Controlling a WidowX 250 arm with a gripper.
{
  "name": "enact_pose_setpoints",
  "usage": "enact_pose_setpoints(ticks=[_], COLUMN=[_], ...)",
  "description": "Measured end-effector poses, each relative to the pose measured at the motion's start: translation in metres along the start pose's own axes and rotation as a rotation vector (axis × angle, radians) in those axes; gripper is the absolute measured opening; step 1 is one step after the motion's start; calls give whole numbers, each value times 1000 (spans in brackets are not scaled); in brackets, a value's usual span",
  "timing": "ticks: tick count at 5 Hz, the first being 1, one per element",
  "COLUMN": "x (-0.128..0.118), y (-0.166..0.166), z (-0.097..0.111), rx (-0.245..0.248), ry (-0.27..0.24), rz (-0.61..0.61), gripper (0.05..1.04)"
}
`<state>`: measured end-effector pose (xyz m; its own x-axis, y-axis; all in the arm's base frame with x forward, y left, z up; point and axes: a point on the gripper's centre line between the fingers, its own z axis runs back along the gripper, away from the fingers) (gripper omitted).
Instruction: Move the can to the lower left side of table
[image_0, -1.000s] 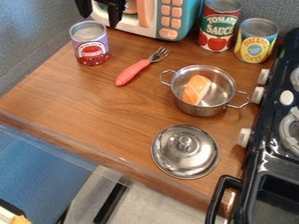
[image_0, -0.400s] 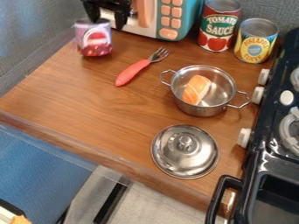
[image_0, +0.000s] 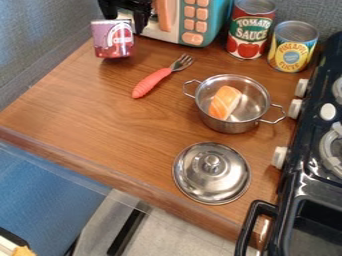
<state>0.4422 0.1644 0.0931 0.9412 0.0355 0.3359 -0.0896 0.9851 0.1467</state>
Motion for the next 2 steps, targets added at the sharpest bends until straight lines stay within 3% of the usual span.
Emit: enact_pose_setpoints(ticks=[2], x=[2], y=[-7], z=[44], rx=[2], ry=[-93], rz=[13], gripper=[1000])
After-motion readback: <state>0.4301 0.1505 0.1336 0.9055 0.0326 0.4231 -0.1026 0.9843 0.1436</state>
